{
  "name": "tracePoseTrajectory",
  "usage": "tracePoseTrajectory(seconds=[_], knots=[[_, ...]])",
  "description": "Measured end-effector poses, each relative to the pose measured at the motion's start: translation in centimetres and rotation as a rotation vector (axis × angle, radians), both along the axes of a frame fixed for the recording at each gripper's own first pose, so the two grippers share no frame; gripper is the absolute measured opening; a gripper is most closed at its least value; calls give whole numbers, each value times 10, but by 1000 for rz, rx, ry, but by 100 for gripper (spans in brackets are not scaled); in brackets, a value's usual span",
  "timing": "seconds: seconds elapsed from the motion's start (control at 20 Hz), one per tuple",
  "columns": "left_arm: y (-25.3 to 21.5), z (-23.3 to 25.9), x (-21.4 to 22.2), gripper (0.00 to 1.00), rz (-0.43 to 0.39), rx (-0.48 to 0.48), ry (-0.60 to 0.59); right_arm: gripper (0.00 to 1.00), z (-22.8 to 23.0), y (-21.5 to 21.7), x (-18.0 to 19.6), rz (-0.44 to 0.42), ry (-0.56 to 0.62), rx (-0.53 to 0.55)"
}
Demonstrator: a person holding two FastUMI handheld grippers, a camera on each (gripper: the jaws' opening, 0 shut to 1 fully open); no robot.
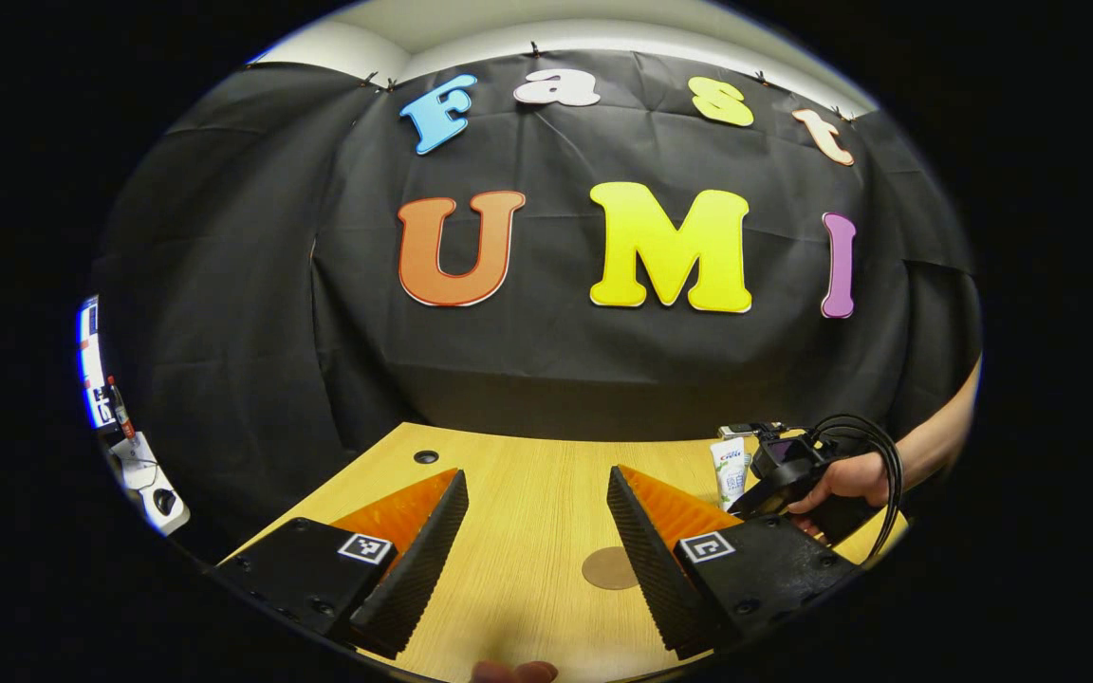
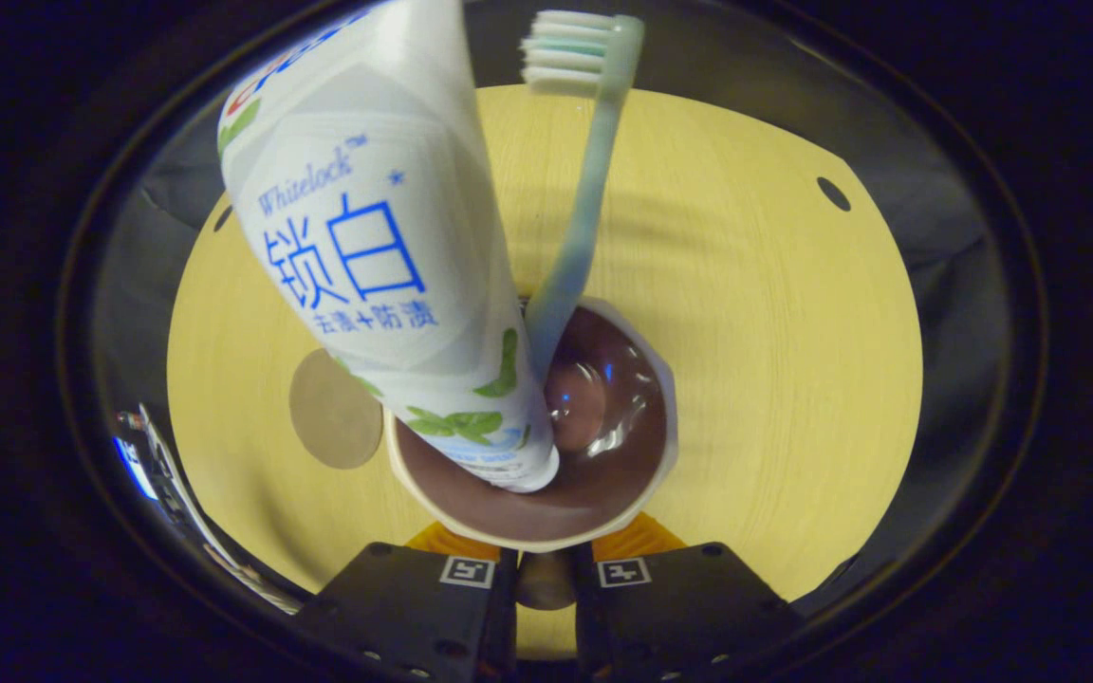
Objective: Put the toothbrush and toothpaste on the desktop into the cup, then pick up the cup and place it on the coaster on the desktop.
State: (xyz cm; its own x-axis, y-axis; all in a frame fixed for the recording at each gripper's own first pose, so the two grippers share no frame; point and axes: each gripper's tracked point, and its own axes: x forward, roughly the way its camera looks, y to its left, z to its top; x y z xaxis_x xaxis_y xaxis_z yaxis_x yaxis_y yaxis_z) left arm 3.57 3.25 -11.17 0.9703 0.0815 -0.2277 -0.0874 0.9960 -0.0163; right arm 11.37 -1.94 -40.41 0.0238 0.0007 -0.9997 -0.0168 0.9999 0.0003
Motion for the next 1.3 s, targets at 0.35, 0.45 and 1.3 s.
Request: tracePoseTrajectory(seconds=[0.35,0.45,1.3], knots=[[21,-1,-15,94,44,-14,4,20,17,27,6,47,-64,18],[31,-2,-21,94,68,-30,4,20,23,49,9,80,-77,33],[114,-9,-80,94,263,-24,40,20,-2,152,-2,158,-1,12]])
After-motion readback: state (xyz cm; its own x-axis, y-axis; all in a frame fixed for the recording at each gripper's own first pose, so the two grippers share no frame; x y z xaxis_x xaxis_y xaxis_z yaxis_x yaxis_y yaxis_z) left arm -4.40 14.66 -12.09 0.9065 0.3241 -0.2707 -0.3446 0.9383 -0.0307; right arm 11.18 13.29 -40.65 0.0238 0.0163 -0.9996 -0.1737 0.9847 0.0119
